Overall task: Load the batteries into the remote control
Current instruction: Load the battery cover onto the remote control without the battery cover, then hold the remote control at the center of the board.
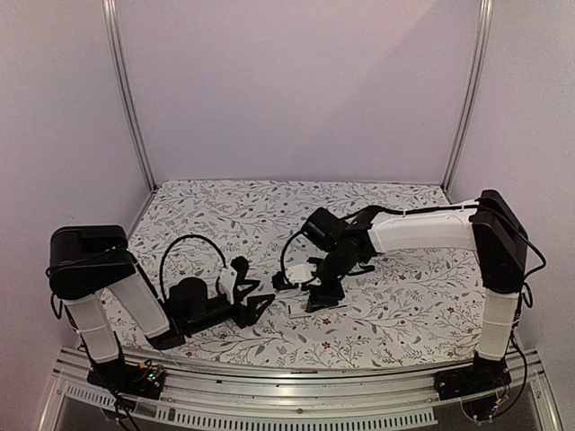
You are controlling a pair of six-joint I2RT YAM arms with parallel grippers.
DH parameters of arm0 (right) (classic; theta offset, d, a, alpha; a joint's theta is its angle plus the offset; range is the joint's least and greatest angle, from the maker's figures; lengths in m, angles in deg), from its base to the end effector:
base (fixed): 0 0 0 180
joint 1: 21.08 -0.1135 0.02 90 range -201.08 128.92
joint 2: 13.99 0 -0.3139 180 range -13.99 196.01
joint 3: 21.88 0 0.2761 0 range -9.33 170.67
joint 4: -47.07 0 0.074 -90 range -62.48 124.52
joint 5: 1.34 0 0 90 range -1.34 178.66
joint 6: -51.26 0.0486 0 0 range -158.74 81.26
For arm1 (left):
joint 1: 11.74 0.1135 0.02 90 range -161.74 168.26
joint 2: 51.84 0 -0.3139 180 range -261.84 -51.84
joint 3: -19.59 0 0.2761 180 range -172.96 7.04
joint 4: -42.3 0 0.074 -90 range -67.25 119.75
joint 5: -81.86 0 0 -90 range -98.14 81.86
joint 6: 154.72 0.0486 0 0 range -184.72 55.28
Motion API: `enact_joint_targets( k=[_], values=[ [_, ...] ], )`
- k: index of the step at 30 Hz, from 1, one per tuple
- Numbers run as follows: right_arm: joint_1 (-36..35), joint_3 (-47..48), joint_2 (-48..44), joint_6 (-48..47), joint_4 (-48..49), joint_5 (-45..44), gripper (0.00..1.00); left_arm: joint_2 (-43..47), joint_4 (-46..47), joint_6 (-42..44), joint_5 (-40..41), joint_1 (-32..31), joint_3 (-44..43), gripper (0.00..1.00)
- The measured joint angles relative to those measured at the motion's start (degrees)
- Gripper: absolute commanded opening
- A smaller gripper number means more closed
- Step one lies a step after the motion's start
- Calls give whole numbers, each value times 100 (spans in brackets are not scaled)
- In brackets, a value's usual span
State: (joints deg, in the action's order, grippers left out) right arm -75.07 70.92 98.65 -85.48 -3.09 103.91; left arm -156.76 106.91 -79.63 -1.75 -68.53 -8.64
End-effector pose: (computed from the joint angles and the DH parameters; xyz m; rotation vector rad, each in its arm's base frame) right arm 0.2495 0.3650 0.1959 -2.1854 1.7249 0.4029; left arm 0.1601 -0.2346 0.1225 0.5832 1.7577 -0.7925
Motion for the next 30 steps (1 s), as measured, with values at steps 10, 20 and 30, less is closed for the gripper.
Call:
enact_joint_targets(
  k=[10,20,30],
  values=[
    [262,-286,-1056,688,787,476,58,846,-1569,1644,-1246,2,-844,78],
    [1770,-1711,-2533,4413,2000,-780,55,402,-4277,2916,-2745,70,-2717,99],
    [1727,-2719,-2566,6004,1836,-1086,56,-848,-5580,3359,-2599,72,-4332,93]
  ],
)
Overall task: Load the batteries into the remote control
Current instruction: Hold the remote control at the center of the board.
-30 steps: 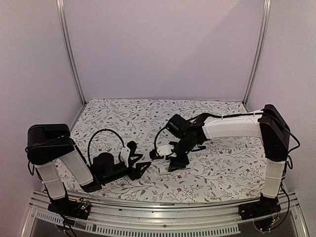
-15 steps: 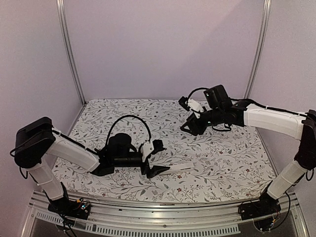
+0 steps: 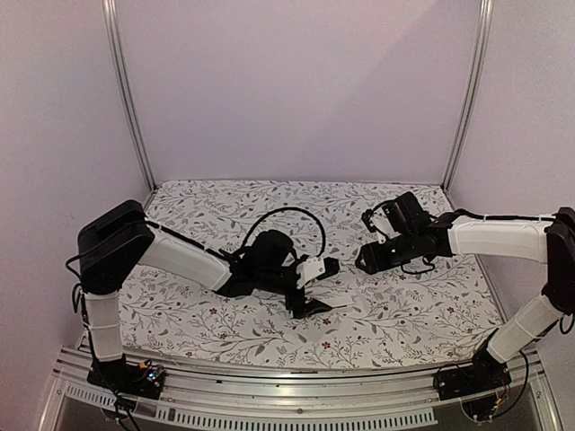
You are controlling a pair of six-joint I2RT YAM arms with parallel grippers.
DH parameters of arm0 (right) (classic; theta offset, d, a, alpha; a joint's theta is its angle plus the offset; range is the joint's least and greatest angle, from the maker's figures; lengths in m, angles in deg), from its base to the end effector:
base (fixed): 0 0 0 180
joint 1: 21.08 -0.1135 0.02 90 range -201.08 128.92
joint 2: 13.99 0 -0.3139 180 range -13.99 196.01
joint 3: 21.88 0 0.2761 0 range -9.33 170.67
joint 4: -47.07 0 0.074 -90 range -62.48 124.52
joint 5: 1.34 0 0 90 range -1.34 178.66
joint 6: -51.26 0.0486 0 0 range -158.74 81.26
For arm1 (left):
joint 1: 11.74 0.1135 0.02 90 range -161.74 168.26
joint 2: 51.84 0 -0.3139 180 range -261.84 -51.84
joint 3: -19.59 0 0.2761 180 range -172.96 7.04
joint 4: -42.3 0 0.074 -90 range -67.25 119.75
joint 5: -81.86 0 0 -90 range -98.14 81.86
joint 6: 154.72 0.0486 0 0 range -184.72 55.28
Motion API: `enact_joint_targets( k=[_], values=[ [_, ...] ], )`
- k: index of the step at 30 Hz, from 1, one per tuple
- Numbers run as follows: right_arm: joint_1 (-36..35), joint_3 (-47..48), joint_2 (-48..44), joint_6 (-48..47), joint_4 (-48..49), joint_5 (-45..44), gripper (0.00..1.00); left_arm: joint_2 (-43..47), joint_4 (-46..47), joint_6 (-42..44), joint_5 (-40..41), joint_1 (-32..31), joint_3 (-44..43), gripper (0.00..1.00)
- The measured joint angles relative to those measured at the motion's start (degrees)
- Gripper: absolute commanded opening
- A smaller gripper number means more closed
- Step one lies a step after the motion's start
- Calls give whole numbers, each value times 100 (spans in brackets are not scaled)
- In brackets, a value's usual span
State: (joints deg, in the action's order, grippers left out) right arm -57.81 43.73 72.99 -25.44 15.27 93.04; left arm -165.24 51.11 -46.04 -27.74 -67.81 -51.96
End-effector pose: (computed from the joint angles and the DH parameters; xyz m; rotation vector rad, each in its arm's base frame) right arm 0.2655 0.2027 0.2283 -0.5504 2.4943 0.4481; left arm 0.2381 -0.3831 0.1521 1.4953 1.6188 -0.7405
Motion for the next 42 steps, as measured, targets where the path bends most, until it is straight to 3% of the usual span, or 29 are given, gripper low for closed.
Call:
enact_joint_targets(
  k=[9,14,17,25,29,42],
  values=[
    [0,-24,33,236,37,-236,53,-306,-525,-31,-118,-4,-238,90],
    [0,-98,216,448,256,-20,42,-459,-610,-37,133,-52,-289,79],
    [0,-223,317,610,337,190,37,-498,-634,-59,256,-59,-293,64],
    [-2,-568,337,970,529,684,34,-498,-619,-70,275,-72,-295,56],
    [-15,-699,337,1084,564,802,33,-498,-619,-101,240,-74,-293,45],
    [-61,-791,306,1329,715,1023,23,-498,-608,-120,203,-79,-291,30]
  ],
)
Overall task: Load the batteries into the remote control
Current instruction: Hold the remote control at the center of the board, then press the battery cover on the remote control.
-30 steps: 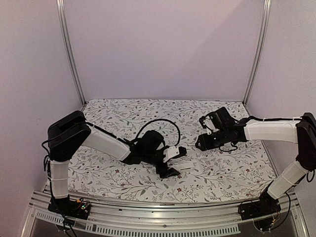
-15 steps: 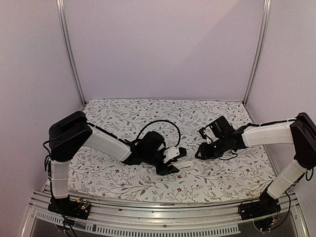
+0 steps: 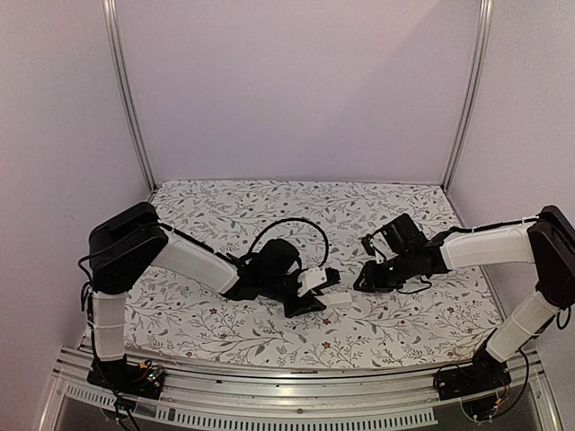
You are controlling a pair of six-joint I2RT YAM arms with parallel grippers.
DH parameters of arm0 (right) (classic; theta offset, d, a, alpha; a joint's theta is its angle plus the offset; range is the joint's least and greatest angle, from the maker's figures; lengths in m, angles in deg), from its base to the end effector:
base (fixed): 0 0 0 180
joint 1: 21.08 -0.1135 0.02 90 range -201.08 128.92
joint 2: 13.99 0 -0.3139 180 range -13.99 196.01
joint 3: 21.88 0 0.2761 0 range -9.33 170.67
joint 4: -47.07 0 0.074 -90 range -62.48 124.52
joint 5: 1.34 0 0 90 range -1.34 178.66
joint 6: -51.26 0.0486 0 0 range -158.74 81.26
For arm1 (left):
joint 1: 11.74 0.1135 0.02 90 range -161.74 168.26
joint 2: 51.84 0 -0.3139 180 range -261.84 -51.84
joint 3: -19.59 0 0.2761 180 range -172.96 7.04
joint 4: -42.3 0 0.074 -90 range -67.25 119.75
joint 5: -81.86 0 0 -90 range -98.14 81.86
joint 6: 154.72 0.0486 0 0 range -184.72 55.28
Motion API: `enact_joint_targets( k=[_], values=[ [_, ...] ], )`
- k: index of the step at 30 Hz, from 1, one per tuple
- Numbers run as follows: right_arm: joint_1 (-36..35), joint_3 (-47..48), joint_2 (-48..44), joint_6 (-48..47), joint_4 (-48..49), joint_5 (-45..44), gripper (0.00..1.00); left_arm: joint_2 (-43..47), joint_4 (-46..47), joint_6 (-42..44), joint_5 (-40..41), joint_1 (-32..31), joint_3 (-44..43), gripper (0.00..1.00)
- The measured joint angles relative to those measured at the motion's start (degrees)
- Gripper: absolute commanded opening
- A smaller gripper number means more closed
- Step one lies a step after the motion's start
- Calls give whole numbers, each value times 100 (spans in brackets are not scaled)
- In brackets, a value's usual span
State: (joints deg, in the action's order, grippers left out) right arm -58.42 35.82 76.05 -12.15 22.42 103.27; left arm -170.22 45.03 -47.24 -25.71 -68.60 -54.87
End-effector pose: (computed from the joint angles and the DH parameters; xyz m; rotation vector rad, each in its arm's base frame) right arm 0.2465 0.2035 0.1782 -0.3544 2.6740 0.7160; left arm 0.2384 -0.3921 0.1189 1.5479 1.7694 -0.6997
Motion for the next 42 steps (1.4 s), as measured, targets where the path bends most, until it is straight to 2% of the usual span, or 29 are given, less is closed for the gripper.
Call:
enact_joint_targets(
  k=[15,33,34,37,42],
  values=[
    [-98,-195,2,293,343,492,14,0,15,-15,0,0,4,30],
    [-313,-129,358,564,605,538,9,2,142,-81,9,9,85,30],
    [-321,-120,358,573,599,518,10,2,157,-85,11,11,94,30],
    [-348,-79,374,584,557,461,19,2,170,-107,11,13,98,30],
    [-474,39,450,535,426,337,27,2,210,-105,7,13,116,30]
  ],
)
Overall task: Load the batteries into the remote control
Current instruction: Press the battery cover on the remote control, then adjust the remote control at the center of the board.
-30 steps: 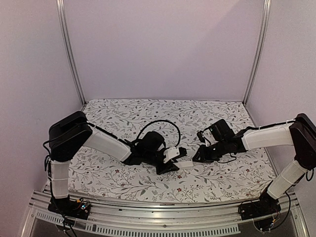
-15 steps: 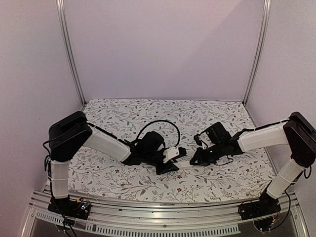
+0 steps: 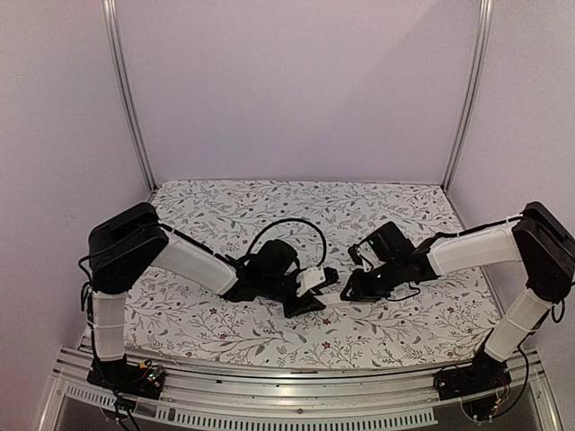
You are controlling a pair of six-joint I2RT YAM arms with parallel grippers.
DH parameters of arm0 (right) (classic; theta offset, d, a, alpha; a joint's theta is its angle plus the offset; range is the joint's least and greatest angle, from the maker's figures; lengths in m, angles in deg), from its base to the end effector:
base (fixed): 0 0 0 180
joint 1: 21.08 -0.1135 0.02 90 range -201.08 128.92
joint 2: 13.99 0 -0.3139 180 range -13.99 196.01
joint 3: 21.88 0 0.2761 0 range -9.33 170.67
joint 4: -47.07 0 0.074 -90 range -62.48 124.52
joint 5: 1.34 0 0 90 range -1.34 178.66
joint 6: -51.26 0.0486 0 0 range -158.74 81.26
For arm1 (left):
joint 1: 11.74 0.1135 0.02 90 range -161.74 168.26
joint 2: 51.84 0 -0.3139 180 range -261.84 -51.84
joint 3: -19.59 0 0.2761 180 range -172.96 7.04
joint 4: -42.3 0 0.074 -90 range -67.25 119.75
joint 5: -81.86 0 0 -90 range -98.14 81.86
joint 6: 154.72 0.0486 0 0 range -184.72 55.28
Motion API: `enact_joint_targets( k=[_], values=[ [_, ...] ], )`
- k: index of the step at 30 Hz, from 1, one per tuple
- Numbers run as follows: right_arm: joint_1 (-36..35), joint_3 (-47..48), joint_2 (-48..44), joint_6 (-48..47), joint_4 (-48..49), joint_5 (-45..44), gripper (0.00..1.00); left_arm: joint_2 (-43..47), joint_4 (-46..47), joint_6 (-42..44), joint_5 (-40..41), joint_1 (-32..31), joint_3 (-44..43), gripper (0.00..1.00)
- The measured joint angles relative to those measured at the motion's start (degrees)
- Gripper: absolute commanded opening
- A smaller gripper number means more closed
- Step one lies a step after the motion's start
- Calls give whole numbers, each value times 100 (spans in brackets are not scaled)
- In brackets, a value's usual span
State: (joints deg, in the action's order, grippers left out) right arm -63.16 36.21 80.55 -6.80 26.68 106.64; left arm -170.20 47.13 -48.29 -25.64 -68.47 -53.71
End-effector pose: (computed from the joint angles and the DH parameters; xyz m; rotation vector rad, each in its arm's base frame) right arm 0.2369 0.2341 0.1617 -0.3711 2.7207 0.8381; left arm 0.2379 -0.3893 0.1166 1.5224 1.7722 -0.7091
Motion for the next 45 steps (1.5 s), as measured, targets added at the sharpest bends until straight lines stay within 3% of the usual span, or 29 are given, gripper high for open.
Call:
enact_joint_targets(
  k=[11,19,23,27,45],
  values=[
    [74,535,-485,-498,-973,-756,38,0,94,4,0,0,44,30],
    [170,540,-616,-568,-1394,-1344,10,0,94,4,-4,0,44,35],
    [116,540,-417,-544,-1445,-1495,8,0,66,7,-11,-2,48,45],
    [-17,540,-125,-509,-1414,-1510,6,-2,24,-4,-9,-7,55,47],
    [-304,662,240,-450,-1547,-1963,3,-2,-15,-13,-4,-7,55,36]
  ],
)
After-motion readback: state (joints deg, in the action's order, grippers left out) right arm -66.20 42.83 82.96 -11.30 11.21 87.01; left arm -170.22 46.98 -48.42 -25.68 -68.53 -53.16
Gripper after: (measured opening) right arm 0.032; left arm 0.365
